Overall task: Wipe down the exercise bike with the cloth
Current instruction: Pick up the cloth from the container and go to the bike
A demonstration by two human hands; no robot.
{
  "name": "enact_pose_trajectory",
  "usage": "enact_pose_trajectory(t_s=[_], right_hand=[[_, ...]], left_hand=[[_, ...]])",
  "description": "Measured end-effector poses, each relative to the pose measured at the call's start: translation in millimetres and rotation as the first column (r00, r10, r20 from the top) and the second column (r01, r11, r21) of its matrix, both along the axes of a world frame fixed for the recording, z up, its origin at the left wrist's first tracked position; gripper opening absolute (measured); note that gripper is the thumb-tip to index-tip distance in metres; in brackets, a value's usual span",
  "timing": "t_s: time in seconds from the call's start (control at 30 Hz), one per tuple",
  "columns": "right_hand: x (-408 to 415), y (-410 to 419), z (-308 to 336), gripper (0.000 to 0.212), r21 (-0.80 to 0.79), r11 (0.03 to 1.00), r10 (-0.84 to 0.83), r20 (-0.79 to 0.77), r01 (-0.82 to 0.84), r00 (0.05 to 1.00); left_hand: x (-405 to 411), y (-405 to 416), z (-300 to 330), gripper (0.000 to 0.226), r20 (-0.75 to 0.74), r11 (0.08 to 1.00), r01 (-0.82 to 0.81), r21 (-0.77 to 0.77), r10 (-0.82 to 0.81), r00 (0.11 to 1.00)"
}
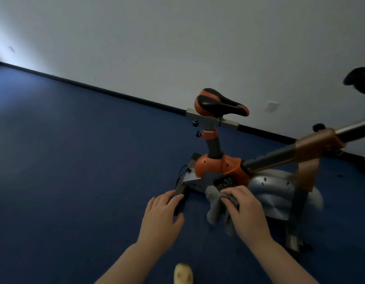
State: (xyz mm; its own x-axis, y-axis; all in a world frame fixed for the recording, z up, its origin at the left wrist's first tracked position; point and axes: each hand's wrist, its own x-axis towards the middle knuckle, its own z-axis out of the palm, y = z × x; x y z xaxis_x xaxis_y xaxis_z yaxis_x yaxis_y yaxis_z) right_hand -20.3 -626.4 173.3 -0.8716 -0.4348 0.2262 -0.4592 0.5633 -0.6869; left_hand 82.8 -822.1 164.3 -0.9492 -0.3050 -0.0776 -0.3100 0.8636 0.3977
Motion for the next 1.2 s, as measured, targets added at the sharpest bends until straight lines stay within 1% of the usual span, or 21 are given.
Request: enact_pose_trajectory(t_s=[0.1, 0.27, 0.43, 0.53, 0.6, 0.73, 0.83, 0.93, 1.03, 1.1, 1.2], right_hand=[[-33, -53, -3, 0.012, -0.004, 1.0, 0.019, 0.042, -0.019, 0.999], [-86, -140, 1, 0.011, 0.0, 0.996, 0.094, 0.059, -0.094, 0.994], [-128, -222, 0, 0.011, 0.03, 0.996, 0.083, 0.07, -0.085, 0.994], [-156, -280, -13, 0.011, 0.056, 0.998, 0.036, 0.081, -0.04, 0.996], [-173, -320, -19, 0.011, 0.053, 0.998, -0.024, 0.087, 0.019, 0.996], [-197, -396, -20, 0.015, 0.032, 0.99, -0.137, 0.145, 0.134, 0.98], [-216, -438, -18, 0.014, 0.032, 0.98, -0.201, 0.157, 0.199, 0.967], [-237, -460, -14, 0.013, 0.017, 0.956, -0.291, 0.154, 0.292, 0.944], [-264, -470, -15, 0.012, 0.045, 0.926, -0.377, 0.158, 0.375, 0.913], [-288, -475, -18, 0.01, 0.055, 0.898, -0.44, 0.164, 0.437, 0.883], [-332, -485, -27, 0.008, 0.043, 0.858, -0.513, 0.15, 0.512, 0.845]], left_hand=[[-34, -54, 3, 0.05, 0.022, 1.0, 0.011, -0.019, -0.011, 1.0], [-98, -141, 16, 0.05, -0.01, 0.999, 0.004, -0.04, -0.005, 1.0], [-143, -220, 3, 0.05, 0.004, 1.0, 0.001, 0.01, -0.001, 1.0], [-173, -284, -16, 0.051, 0.047, 0.999, 0.027, 0.035, -0.028, 0.998], [-194, -334, -23, 0.052, 0.082, 0.998, 0.062, 0.032, -0.065, 0.995], [-237, -436, -16, 0.051, 0.118, 0.995, 0.102, 0.013, -0.103, 0.988], [-280, -492, -10, 0.05, 0.125, 0.989, 0.149, -0.015, -0.146, 0.981], [-327, -507, -6, 0.048, 0.106, 0.975, 0.22, 0.041, -0.223, 0.969], [-369, -498, -8, 0.049, 0.081, 0.93, 0.354, 0.099, -0.363, 0.928], [-399, -497, -13, 0.049, 0.075, 0.896, 0.431, 0.107, -0.439, 0.895], [-454, -507, -19, 0.05, 0.089, 0.862, 0.497, 0.098, -0.505, 0.859]])
